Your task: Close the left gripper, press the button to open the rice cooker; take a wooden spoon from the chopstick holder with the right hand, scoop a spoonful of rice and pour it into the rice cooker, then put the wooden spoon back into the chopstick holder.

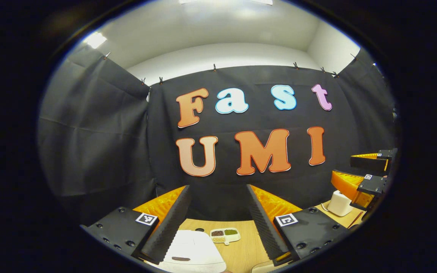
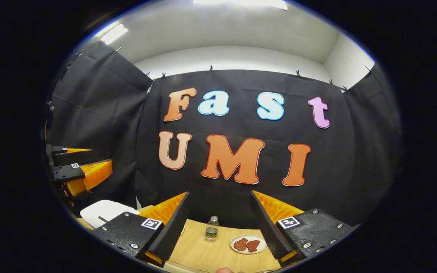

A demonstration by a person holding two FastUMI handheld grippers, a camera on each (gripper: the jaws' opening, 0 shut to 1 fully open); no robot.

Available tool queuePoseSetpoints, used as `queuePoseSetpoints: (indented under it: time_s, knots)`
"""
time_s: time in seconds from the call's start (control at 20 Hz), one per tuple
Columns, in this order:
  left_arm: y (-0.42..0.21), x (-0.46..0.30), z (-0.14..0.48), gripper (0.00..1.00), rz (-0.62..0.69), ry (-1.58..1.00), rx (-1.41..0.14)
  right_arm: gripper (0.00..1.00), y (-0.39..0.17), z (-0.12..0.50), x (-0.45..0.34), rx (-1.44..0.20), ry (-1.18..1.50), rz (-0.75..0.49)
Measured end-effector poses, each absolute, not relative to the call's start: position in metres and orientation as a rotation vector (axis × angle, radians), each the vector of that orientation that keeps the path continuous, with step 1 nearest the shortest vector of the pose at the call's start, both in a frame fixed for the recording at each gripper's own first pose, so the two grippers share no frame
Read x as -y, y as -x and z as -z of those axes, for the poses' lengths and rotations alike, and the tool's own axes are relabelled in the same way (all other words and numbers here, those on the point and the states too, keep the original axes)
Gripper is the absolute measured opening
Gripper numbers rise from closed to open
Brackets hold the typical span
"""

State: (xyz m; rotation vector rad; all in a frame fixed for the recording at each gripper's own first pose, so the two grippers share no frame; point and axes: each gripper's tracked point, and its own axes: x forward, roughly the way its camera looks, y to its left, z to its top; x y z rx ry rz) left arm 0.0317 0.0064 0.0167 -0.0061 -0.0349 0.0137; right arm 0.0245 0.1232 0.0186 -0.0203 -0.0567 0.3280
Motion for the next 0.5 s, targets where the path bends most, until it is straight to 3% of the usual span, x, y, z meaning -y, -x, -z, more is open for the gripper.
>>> queuePoseSetpoints:
  time_s: [0.05, 0.2, 0.25, 0.5]
  knots:
    - [-0.033, -0.008, -0.017, 0.97, -0.018, 0.012, 0.039, 0.95, -0.027, -0.018, -0.123, 0.052, 0.010, -0.322]
    - [-0.035, -0.011, -0.014, 0.93, -0.028, 0.023, 0.036, 0.95, -0.030, -0.011, -0.120, 0.030, -0.003, -0.315]
    - [-0.034, -0.011, -0.012, 1.00, -0.026, 0.029, 0.031, 0.95, -0.032, -0.008, -0.119, 0.019, -0.004, -0.312]
    - [-0.035, -0.012, -0.010, 1.00, -0.020, 0.044, 0.028, 0.95, -0.033, -0.006, -0.115, 0.009, -0.016, -0.296]
